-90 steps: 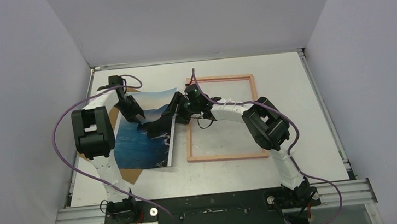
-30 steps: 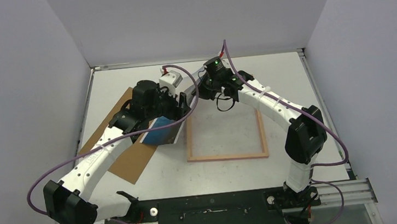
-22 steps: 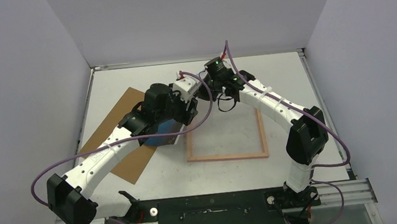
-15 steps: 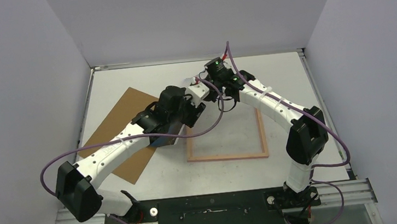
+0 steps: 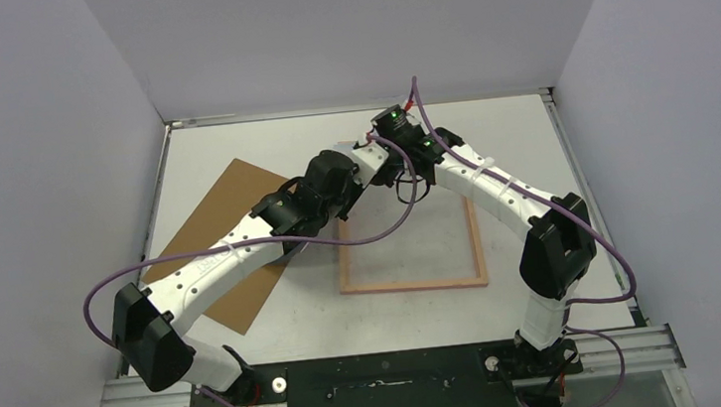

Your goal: Put the photo into the frame

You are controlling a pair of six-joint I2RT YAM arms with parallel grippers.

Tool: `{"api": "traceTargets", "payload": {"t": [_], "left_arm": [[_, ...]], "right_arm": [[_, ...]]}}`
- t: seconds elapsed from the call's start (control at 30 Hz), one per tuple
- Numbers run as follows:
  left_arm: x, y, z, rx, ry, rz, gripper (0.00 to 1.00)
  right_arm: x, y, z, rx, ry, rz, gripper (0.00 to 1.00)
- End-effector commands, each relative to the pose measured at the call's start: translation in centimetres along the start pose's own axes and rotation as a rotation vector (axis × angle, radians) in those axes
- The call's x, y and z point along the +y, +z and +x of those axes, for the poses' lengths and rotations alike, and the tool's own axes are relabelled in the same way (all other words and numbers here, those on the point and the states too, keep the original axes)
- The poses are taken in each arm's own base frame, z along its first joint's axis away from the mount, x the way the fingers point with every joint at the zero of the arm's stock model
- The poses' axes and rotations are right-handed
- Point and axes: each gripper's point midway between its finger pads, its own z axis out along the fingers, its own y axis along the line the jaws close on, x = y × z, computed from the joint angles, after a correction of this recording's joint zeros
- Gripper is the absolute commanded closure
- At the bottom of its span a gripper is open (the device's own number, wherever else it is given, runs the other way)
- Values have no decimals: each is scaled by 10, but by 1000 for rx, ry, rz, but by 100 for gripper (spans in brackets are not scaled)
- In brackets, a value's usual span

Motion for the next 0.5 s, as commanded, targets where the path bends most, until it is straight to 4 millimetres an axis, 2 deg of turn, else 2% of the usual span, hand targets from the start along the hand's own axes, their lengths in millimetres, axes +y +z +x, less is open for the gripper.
{"api": "traceTargets", "payload": {"t": [0.0, 0.1, 0.33, 0.47], "left_arm": [[7, -3, -2, 27, 7, -30, 82], [1, 0, 2, 41, 10, -2, 73], [-3, 5, 11, 40, 5, 4, 72], [-2, 10, 23, 58, -10, -10, 73]], "right_arm": [[22, -17, -13, -41, 10, -63, 100], [25, -16, -12, -35, 13, -73, 100], [28, -17, -13, -32, 23, -87, 100], [33, -20, -13, -32, 37, -109, 100]]}}
